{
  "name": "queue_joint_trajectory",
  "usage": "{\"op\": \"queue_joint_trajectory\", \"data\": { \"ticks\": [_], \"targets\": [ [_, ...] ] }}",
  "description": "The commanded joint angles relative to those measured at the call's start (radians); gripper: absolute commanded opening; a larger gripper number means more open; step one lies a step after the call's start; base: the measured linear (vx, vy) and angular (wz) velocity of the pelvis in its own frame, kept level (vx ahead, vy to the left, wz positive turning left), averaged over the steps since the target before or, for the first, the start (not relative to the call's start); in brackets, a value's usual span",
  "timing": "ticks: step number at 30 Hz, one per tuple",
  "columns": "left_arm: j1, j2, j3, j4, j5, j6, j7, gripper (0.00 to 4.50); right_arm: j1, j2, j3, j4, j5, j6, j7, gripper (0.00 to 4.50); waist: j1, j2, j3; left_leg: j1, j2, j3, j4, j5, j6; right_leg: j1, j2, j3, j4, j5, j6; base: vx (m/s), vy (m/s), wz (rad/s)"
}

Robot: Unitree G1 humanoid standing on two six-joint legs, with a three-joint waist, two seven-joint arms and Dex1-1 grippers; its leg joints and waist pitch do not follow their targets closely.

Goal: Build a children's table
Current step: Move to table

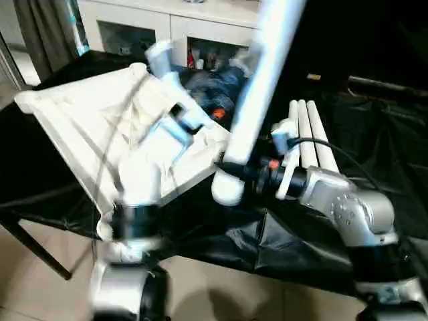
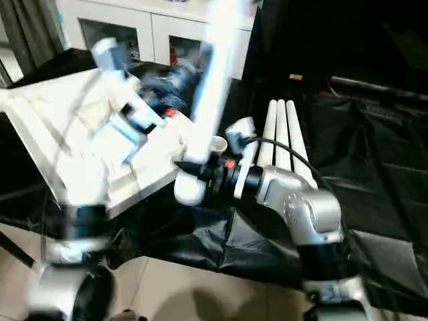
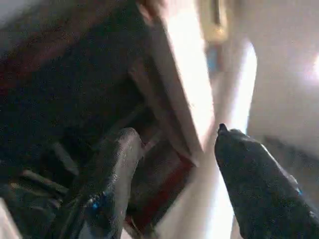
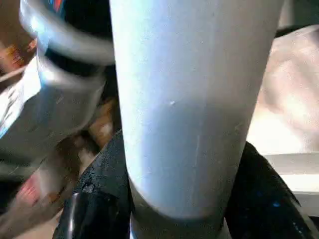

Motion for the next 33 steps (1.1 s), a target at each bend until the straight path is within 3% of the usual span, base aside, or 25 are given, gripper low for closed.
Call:
{"op": "queue_joint_trajectory", "data": {
  "ticks": [1, 2, 3, 4, 6, 8, 9, 10, 12, 13, 14, 15, 16, 17, 18, 19, 21, 22, 23, 25, 28, 30, 31, 32, 33],
  "targets": [
    [0.029, 0.016, -0.047, -0.058, 0.083, -0.023, 0.034, 2.86, 0.021, 0.008, -0.039, -0.022, -0.034, -0.043, -0.059, 1.92, 0.002, 0.023, -0.081, 0.013, 0.018, -0.011, -0.076, -0.217, -0.015, 0.062, -0.067, 0.041, -0.091, -0.261, -0.143, 0.000, 0.000, 0.00],
    [0.048, 0.046, -0.085, -0.079, 0.152, -0.015, 0.055, 2.86, 0.030, 0.013, -0.047, -0.028, -0.047, -0.055, -0.085, 1.92, 0.002, 0.019, -0.082, 0.012, 0.016, -0.009, -0.077, -0.208, -0.009, 0.065, -0.066, 0.041, -0.089, -0.253, -0.138, 0.000, 0.000, 0.00],
    [0.068, 0.088, -0.137, -0.094, 0.244, -0.026, 0.070, 2.86, 0.038, 0.018, -0.053, -0.031, -0.066, -0.071, -0.117, 1.92, 0.005, 0.035, -0.083, 0.015, 0.018, -0.012, -0.077, -0.201, -0.008, 0.061, -0.067, 0.041, -0.088, -0.256, -0.130, 0.000, 0.000, 0.00],
    [0.079, 0.107, -0.162, -0.103, 0.284, -0.039, 0.070, 2.86, 0.043, 0.019, -0.055, -0.035, -0.074, -0.077, -0.128, 1.92, 0.002, 0.034, -0.082, 0.013, 0.019, -0.013, -0.080, -0.204, -0.006, 0.061, -0.066, 0.041, -0.088, -0.264, -0.122, 0.000, 0.000, 0.00],
    [0.129, 0.177, -0.245, -0.140, 0.414, -0.080, 0.075, 2.86, 0.064, 0.024, -0.059, -0.051, -0.116, -0.108, -0.185, 1.92, 0.002, 0.043, -0.080, 0.015, 0.017, -0.013, -0.081, -0.215, -0.012, 0.060, -0.068, 0.042, -0.093, -0.314, -0.093, 0.000, 0.000, 0.00],
    [0.161, 0.206, -0.271, -0.164, 0.467, -0.092, 0.101, 2.86, 0.083, 0.023, -0.058, -0.068, -0.159, -0.134, -0.235, 1.92, 0.000, 0.048, -0.080, 0.013, 0.013, -0.009, -0.079, -0.210, -0.016, 0.058, -0.066, 0.043, -0.095, -0.342, -0.085, 0.000, 0.000, 0.00],
    [0.228, 0.233, -0.275, -0.217, 0.523, -0.095, 0.169, 2.86, 0.119, 0.032, -0.063, -0.107, -0.247, -0.193, -0.349, 1.92, 0.007, 0.073, -0.082, 0.014, 0.015, -0.016, -0.079, -0.207, -0.026, 0.056, -0.069, 0.042, -0.089, -0.339, -0.086, 0.000, 0.000, 0.00],
    [0.262, 0.241, -0.273, -0.247, 0.545, -0.095, 0.203, 2.86, 0.138, 0.037, -0.069, -0.127, -0.288, -0.221, -0.405, 1.92, -0.001, 0.066, -0.078, 0.009, 0.018, -0.014, -0.082, -0.209, -0.036, 0.054, -0.067, 0.041, -0.092, -0.329, -0.083, 0.000, 0.000, 0.00],
    [0.368, 0.253, -0.240, -0.321, 0.634, -0.137, 0.288, 2.86, 0.207, 0.036, -0.061, -0.210, -0.383, -0.270, -0.491, 1.92, -0.006, 0.070, -0.083, 0.010, 0.011, -0.011, -0.080, -0.203, -0.028, 0.055, -0.060, 0.040, -0.093, -0.315, -0.070, 0.000, 0.000, 0.00],
    [0.392, 0.252, -0.230, -0.339, 0.646, -0.143, 0.303, 2.86, 0.225, 0.038, -0.062, -0.230, -0.393, -0.276, -0.501, 1.92, -0.006, 0.070, -0.083, 0.010, 0.011, -0.011, -0.080, -0.203, -0.028, 0.055, -0.060, 0.040, -0.093, -0.315, -0.070, 0.000, 0.000, 0.00],
    [0.471, 0.251, -0.202, -0.386, 0.680, -0.176, 0.334, 2.86, 0.280, 0.043, -0.067, -0.290, -0.407, -0.266, -0.526, 1.92, -0.009, 0.072, -0.083, 0.007, 0.012, -0.009, -0.082, -0.206, -0.014, 0.056, -0.060, 0.040, -0.098, -0.317, -0.061, 0.000, 0.000, 0.00],
    [0.471, 0.251, -0.202, -0.386, 0.680, -0.176, 0.334, 2.86, 0.280, 0.043, -0.067, -0.290, -0.407, -0.266, -0.526, 1.92, -0.010, 0.073, -0.083, 0.006, 0.012, -0.011, -0.082, -0.202, -0.008, 0.057, -0.059, 0.041, -0.099, -0.310, -0.058, 0.000, 0.000, 0.00],
    [0.553, 0.257, -0.192, -0.418, 0.712, -0.230, 0.331, 2.86, 0.330, 0.042, -0.063, -0.341, -0.435, -0.269, -0.548, 1.92, -0.012, 0.072, -0.084, 0.008, 0.010, -0.009, -0.082, -0.199, 0.004, 0.053, -0.056, 0.040, -0.103, -0.311, -0.054, 0.000, 0.000, 0.00],
    [0.556, 0.258, -0.193, -0.420, 0.713, -0.231, 0.331, 2.86, 0.332, 0.041, -0.063, -0.343, -0.436, -0.271, -0.549, 1.92, -0.014, 0.074, -0.082, 0.007, 0.010, -0.008, -0.084, -0.213, 0.010, 0.050, -0.054, 0.039, -0.105, -0.335, -0.045, 0.000, 0.000, 0.00],
    [0.617, 0.256, -0.193, -0.452, 0.705, -0.249, 0.315, 2.86, 0.370, 0.050, -0.061, -0.363, -0.457, -0.292, -0.571, 1.92, -0.014, 0.074, -0.081, 0.012, 0.010, -0.007, -0.084, -0.232, 0.012, 0.044, -0.053, 0.039, -0.108, -0.362, -0.042, 0.000, 0.000, 0.00],
    [0.645, 0.247, -0.193, -0.469, 0.697, -0.259, 0.321, 2.86, 0.389, 0.059, -0.061, -0.364, -0.464, -0.306, -0.588, 1.92, -0.015, 0.059, -0.076, 0.010, 0.009, -0.005, -0.086, -0.253, 0.015, 0.042, -0.056, 0.040, -0.116, -0.420, -0.029, 0.000, 0.000, 0.00],
    [0.682, 0.227, -0.186, -0.481, 0.708, -0.268, 0.363, 2.86, 0.427, 0.073, -0.068, -0.347, -0.469, -0.340, -0.607, 1.92, -0.014, 0.062, -0.073, 0.014, 0.007, -0.003, -0.086, -0.289, 0.018, 0.034, -0.062, 0.041, -0.124, -0.510, -0.006, 0.000, 0.000, 0.00],
    [0.684, 0.227, -0.186, -0.481, 0.713, -0.270, 0.370, 2.86, 0.430, 0.076, -0.071, -0.344, -0.468, -0.346, -0.608, 1.92, -0.010, 0.057, -0.070, 0.021, 0.003, 0.000, -0.081, -0.308, 0.033, 0.026, -0.075, 0.049, -0.133, -0.582, 0.004, 0.000, 0.000, 0.00],
    [0.694, 0.220, -0.180, -0.483, 0.730, -0.273, 0.403, 2.86, 0.445, 0.091, -0.092, -0.326, -0.457, -0.377, -0.616, 1.92, -0.009, 0.044, -0.068, 0.012, -0.001, 0.001, -0.078, -0.300, 0.053, 0.031, -0.089, 0.057, -0.140, -0.646, 0.017, 0.000, 0.000, 0.00],
    [0.707, 0.217, -0.171, -0.488, 0.749, -0.283, 0.422, 2.86, 0.454, 0.103, -0.115, -0.316, -0.445, -0.406, -0.622, 1.92, -0.001, 0.044, -0.068, 0.007, 0.001, -0.004, -0.075, -0.264, 0.075, 0.035, -0.109, 0.068, -0.148, -0.698, 0.028, 0.000, 0.000, 0.00],
    [0.723, 0.233, -0.169, -0.484, 0.790, -0.316, 0.423, 2.86, 0.463, 0.105, -0.127, -0.304, -0.450, -0.446, -0.623, 1.92, -0.008, 0.050, -0.067, 0.014, 0.004, -0.007, -0.087, -0.299, 0.078, 0.028, -0.091, 0.058, -0.143, -0.651, 0.012, 0.000, 0.000, 0.00],
    [0.733, 0.254, -0.183, -0.478, 0.806, -0.326, 0.409, 2.86, 0.474, 0.105, -0.116, -0.287, -0.447, -0.444, -0.612, 1.92, -0.022, 0.060, -0.065, 0.027, 0.008, -0.017, -0.099, -0.389, 0.044, 0.018, -0.062, 0.038, -0.138, -0.595, 0.008, 0.000, 0.000, 0.00],
    [0.734, 0.256, -0.186, -0.477, 0.809, -0.326, 0.406, 2.86, 0.476, 0.107, -0.115, -0.285, -0.443, -0.444, -0.608, 1.92, -0.025, 0.061, -0.065, 0.029, 0.009, -0.019, -0.103, -0.414, 0.032, 0.019, -0.056, 0.035, -0.138, -0.578, 0.011, 0.000, 0.000, 0.00],
    [0.734, 0.259, -0.191, -0.475, 0.811, -0.328, 0.405, 2.86, 0.478, 0.109, -0.114, -0.283, -0.437, -0.445, -0.606, 1.92, -0.032, 0.069, -0.063, 0.033, 0.013, -0.024, -0.109, -0.468, 0.011, 0.020, -0.050, 0.030, -0.142, -0.552, 0.016, 0.000, 0.000, 0.00],
    [0.734, 0.259, -0.191, -0.475, 0.811, -0.328, 0.405, 2.86, 0.478, 0.109, -0.114, -0.283, -0.437, -0.445, -0.606, 1.92, -0.035, 0.067, -0.062, 0.035, 0.012, -0.024, -0.109, -0.486, 0.007, 0.021, -0.051, 0.028, -0.145, -0.547, 0.019, 0.000, 0.000, 0.00]
  ]
}}
